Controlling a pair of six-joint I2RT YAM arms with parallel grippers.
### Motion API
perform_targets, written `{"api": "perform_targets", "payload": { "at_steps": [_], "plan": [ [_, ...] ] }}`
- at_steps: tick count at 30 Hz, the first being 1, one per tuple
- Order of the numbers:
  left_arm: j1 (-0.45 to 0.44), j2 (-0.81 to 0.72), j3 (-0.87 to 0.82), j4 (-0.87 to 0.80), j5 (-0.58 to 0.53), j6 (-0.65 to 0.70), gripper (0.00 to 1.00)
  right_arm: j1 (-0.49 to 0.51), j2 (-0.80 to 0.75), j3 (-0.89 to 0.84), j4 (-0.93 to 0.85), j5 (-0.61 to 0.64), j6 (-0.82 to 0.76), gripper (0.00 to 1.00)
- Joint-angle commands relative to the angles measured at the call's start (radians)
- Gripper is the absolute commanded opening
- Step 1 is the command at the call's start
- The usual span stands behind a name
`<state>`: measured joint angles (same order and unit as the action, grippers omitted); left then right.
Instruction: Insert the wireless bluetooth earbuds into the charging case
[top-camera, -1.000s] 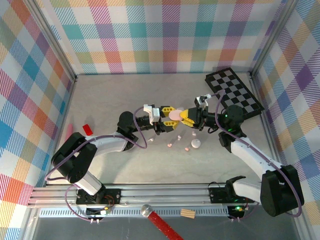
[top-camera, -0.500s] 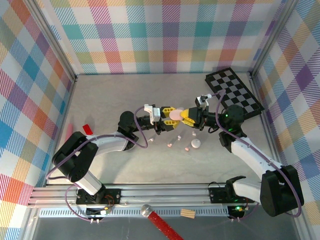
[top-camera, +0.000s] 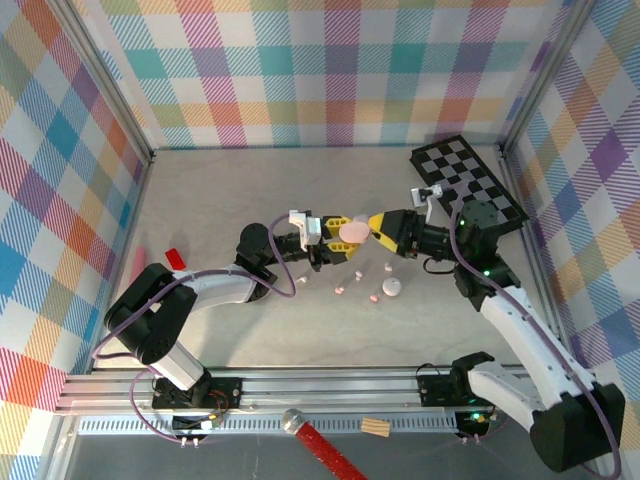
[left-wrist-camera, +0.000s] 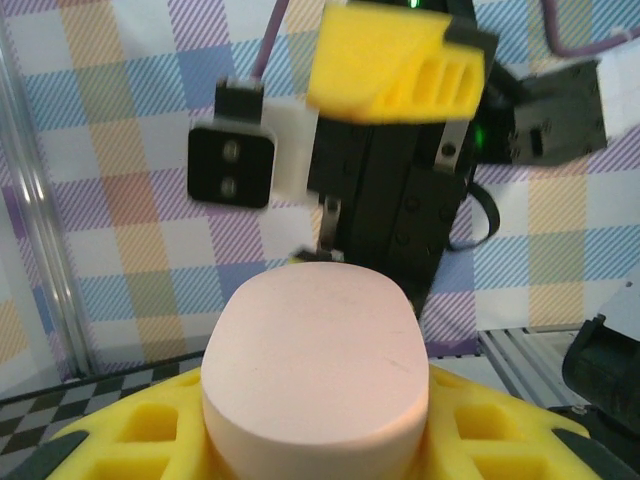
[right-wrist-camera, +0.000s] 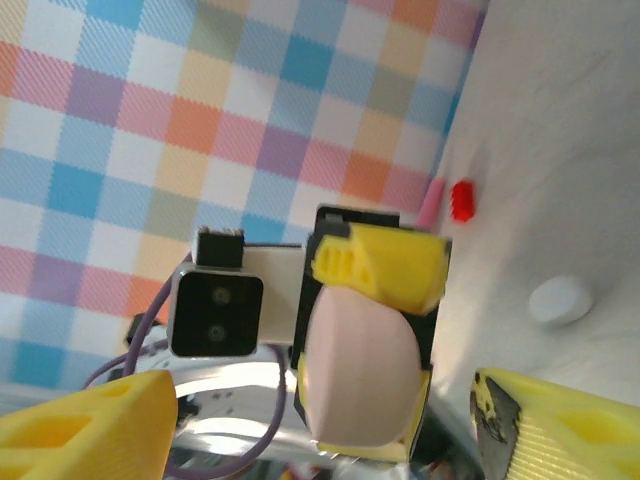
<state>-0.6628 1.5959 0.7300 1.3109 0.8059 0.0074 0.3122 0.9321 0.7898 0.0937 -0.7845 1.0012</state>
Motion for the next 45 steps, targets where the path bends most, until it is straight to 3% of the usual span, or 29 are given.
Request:
{"api": "perform_targets", "payload": {
  "at_steps": [1, 5, 10, 15, 20, 31, 45],
  "plan": [
    [0.024, 0.009, -0.026, 0.028, 0.072, -0.043, 0.25, -0.004, -0.053, 0.067, -0.403, 0.204, -0.436, 0.83],
    [0.043, 0.006, -0.063, 0.025, 0.122, -0.091, 0.25, 0.008, -0.103, 0.090, -0.505, 0.279, -0.693, 0.86],
    [0.055, -0.013, -0.114, -0.006, 0.128, -0.101, 0.25, 0.096, -0.165, 0.058, -0.479, 0.338, -0.930, 0.87],
    [0.058, -0.028, -0.133, -0.011, 0.144, -0.116, 0.25, 0.235, -0.126, 0.067, -0.465, 0.505, -1.060, 0.87],
    [0.058, -0.043, -0.143, -0.025, 0.147, -0.117, 0.25, 0.317, -0.041, 0.099, -0.469, 0.581, -1.127, 0.88],
    [0.058, -0.083, -0.153, -0.102, 0.165, -0.086, 0.26, 0.346, 0.008, 0.097, -0.357, 0.719, -1.007, 0.85],
    [0.058, -0.090, -0.170, -0.117, 0.159, -0.062, 0.26, 0.344, 0.053, 0.111, -0.311, 0.718, -0.917, 0.84]
  ]
}}
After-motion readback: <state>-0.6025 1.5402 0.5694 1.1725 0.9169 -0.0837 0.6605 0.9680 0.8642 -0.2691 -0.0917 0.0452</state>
